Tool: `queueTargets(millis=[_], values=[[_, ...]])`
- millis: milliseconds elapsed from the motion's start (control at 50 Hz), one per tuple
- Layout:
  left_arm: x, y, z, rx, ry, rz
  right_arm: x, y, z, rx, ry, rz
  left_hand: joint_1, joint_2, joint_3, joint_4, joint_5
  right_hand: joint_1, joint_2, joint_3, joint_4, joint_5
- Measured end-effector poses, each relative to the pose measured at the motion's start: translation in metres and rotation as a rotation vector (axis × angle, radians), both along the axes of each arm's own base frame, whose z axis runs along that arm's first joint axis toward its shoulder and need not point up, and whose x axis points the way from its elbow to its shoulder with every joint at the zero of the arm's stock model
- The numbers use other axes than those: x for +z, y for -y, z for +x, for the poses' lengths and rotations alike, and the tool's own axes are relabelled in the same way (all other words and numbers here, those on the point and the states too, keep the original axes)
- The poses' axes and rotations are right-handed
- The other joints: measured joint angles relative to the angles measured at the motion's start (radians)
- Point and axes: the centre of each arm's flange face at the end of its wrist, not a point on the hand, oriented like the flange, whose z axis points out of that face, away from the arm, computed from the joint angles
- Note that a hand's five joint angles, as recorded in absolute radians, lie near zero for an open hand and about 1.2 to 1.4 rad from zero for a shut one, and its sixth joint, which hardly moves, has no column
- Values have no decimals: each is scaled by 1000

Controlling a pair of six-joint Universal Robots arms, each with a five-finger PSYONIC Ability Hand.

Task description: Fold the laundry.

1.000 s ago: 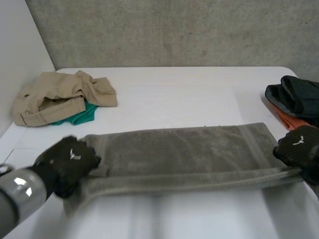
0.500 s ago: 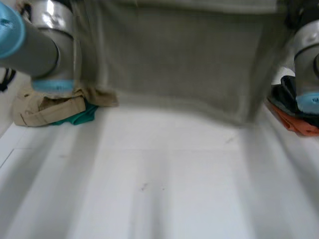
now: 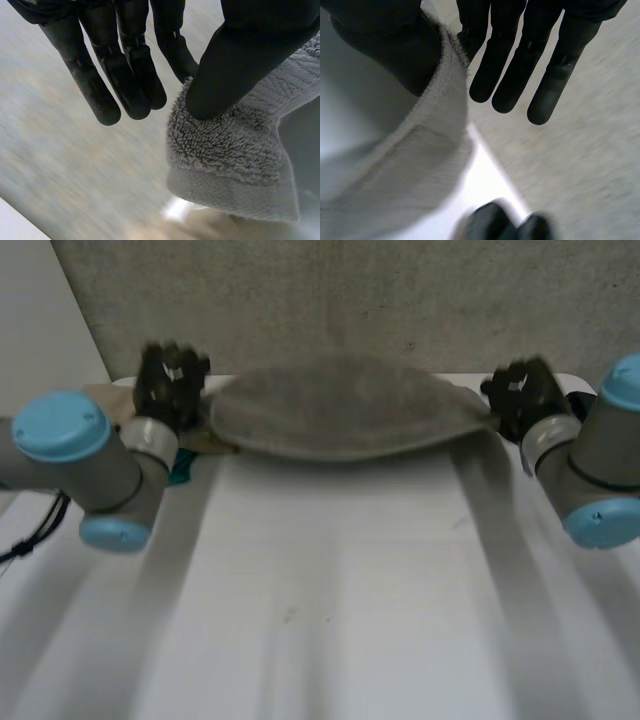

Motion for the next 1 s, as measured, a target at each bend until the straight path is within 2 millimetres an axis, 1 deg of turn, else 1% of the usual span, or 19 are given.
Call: queueTargets(millis=[100, 160, 200, 220, 260, 280, 400, 440, 500, 560, 640, 680, 740, 760, 860, 920, 960, 980, 1000], values=[[-46, -32, 8, -10, 97, 236, -32, -18, -9, -4, -106, 182, 0, 0, 0, 0, 0, 0, 0, 0, 0, 0], [-56, -56, 16, -11, 166, 370, -40, -36, -23, -26, -195, 299, 0, 0, 0, 0, 0, 0, 0, 0, 0, 0], [-57, -71, 23, -11, 206, 440, -39, -47, -32, -43, -238, 350, 0, 0, 0, 0, 0, 0, 0, 0, 0, 0], [-55, -82, 28, -11, 235, 487, -34, -58, -41, -56, -277, 388, 0, 0, 0, 0, 0, 0, 0, 0, 0, 0], [-54, -88, 31, -10, 252, 514, -32, -62, -44, -61, -290, 401, 0, 0, 0, 0, 0, 0, 0, 0, 0, 0], [-48, -110, 42, -9, 309, 598, -22, -81, -58, -76, -353, 448, 0, 0, 0, 0, 0, 0, 0, 0, 0, 0], [-31, -169, 68, -49, 487, 760, -5, -134, -89, -58, -553, 545, 0, 0, 0, 0, 0, 0, 0, 0, 0, 0], [-27, -184, 73, -78, 545, 776, -4, -146, -94, -40, -604, 564, 0, 0, 0, 0, 0, 0, 0, 0, 0, 1], [-24, -192, 75, -105, 592, 764, -4, -153, -97, -24, -632, 565, 0, 0, 0, 0, 0, 0, 0, 0, 0, 1], [-20, -186, 73, -117, 613, 701, -5, -149, -96, -21, -621, 522, 0, 0, 0, 0, 0, 0, 0, 0, 0, 2], [-15, -162, 64, -97, 574, 585, -12, -124, -89, -41, -573, 428, 0, 0, 0, 0, 0, 0, 0, 0, 0, 6], [-13, -146, 57, -82, 537, 523, -17, -111, -84, -49, -549, 377, 0, 0, 0, 0, 0, 0, 0, 0, 0, 7], [-10, -113, 42, -56, 456, 407, -24, -84, -68, -63, -502, 271, 0, 0, 0, 0, 11, 0, 0, 0, 0, 12], [-9, -107, 40, -52, 444, 390, -25, -82, -67, -64, -499, 262, 0, 0, 0, 0, 11, 0, 0, 0, 0, 12], [-16, -60, 21, -1, 377, 293, -37, -45, -48, -89, -464, 153, 0, 0, 0, 0, 11, 0, 0, 0, 0, 13], [-21, -45, 12, 23, 372, 274, -44, -33, -44, -94, -458, 133, 0, 0, 0, 0, 11, 0, 0, 0, 0, 13], [-26, -33, 4, 46, 370, 260, -52, -20, -40, -96, -452, 114, -3, -14, -12, -14, 10, -267, -293, -288, -270, -262], [-28, -27, -1, 55, 369, 252, -55, -14, -38, -95, -449, 103, -67, -89, -87, -74, -40, -432, -459, -448, -429, -425], [-30, -23, -4, 60, 368, 246, -58, -8, -35, -94, -444, 91, -294, -274, -269, -278, -239, -617, -643, -626, -628, -614]])
